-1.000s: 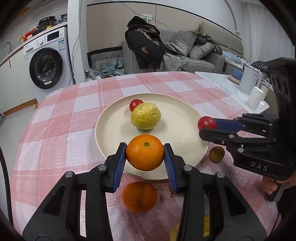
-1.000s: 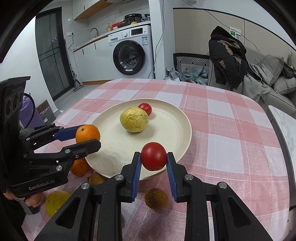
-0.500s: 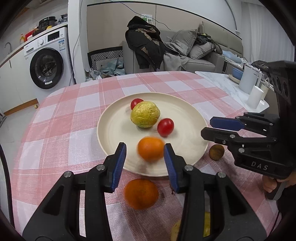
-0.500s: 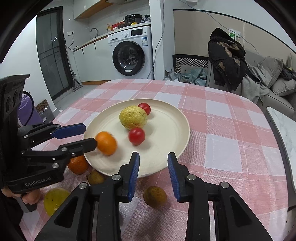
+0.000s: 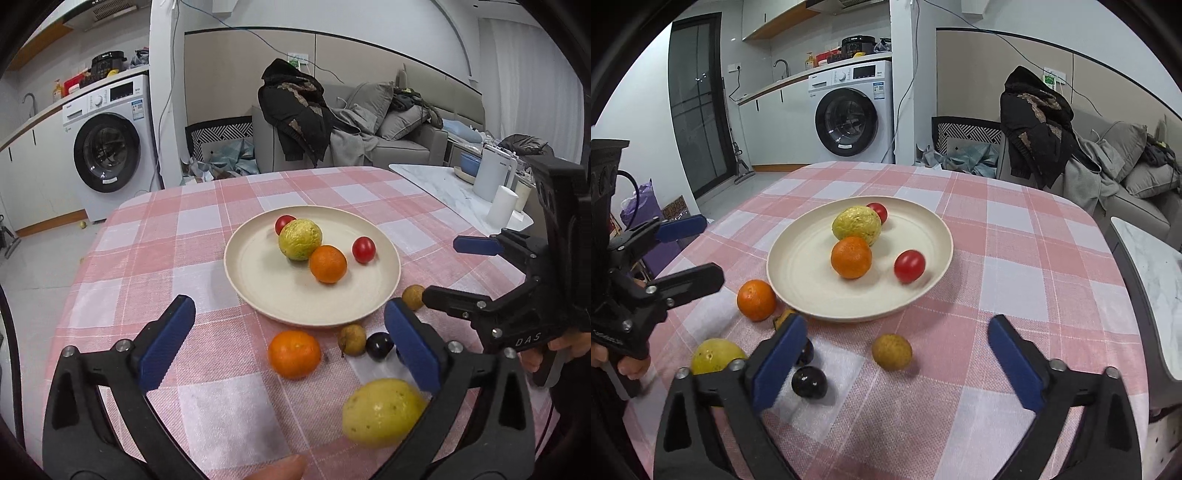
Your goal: Organize fruits
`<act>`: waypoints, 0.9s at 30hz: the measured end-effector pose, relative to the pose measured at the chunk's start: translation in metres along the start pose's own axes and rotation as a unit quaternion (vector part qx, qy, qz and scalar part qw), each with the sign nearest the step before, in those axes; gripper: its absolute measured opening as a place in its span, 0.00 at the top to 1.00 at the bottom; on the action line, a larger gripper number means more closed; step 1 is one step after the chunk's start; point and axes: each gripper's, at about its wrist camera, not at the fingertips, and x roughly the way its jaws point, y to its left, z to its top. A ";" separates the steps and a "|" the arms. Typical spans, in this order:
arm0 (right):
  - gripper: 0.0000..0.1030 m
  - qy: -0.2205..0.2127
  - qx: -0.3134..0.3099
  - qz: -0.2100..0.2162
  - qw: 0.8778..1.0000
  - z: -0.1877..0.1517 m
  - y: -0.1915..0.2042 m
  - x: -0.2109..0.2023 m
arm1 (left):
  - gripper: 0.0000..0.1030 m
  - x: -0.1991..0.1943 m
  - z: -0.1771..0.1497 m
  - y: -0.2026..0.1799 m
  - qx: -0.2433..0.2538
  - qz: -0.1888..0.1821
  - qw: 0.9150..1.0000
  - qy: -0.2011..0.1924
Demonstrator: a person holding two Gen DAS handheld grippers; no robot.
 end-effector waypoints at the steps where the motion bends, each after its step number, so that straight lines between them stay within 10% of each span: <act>1: 0.00 0.002 -0.001 -0.001 1.000 -0.001 0.001 -0.001 | 0.01 -0.004 -0.001 -0.001 0.002 -0.001 1.000 0.000; 27: 0.00 0.025 0.005 -0.008 1.000 -0.023 -0.001 0.002 | 0.01 -0.018 -0.047 -0.034 0.028 -0.041 0.997 0.061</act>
